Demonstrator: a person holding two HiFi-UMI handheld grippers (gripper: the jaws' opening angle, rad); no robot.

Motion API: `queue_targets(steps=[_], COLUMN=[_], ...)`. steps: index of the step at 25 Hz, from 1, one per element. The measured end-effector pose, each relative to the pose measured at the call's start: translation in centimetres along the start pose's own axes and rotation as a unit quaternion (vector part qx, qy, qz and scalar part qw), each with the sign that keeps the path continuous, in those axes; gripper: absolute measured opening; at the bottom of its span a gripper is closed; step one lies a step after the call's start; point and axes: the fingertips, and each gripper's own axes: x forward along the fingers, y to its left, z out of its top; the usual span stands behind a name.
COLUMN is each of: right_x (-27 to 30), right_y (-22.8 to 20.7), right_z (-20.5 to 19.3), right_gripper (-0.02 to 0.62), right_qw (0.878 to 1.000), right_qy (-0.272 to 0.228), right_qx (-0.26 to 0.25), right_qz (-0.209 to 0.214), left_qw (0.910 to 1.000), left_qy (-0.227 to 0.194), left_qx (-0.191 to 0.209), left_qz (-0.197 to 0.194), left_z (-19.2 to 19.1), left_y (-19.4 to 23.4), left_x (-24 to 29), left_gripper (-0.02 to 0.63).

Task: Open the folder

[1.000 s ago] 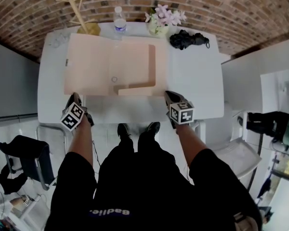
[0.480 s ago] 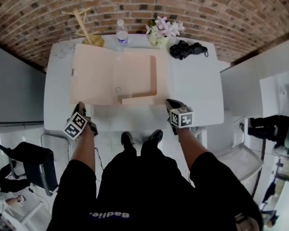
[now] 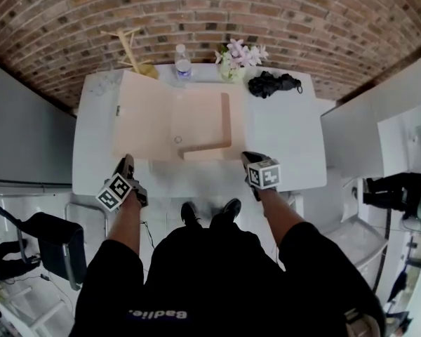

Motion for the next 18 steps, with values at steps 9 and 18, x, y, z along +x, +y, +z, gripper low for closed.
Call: queue_targets(steps=[9,18], right_x=[-1.1,-2.3], right_y=[0.9,1.2], right_z=[0.7,1.2], right_gripper=[0.028,0.028], right_qw=[1.000,1.000], right_qy=[-0.011,-0.026], right_qx=[-0.010,-0.011], right_qz=[0.007,0.006], left_qw=[0.9974,0.9868], left_qy=[0.012,0.036], left_qx=[0.029,0.090], left_qz=[-0.064,-0.130], left_z=[-0.1,-1.2], left_y=[-4.4,-10.5], left_x=[-0.6,-0.7], left_gripper=[0.160,0.190])
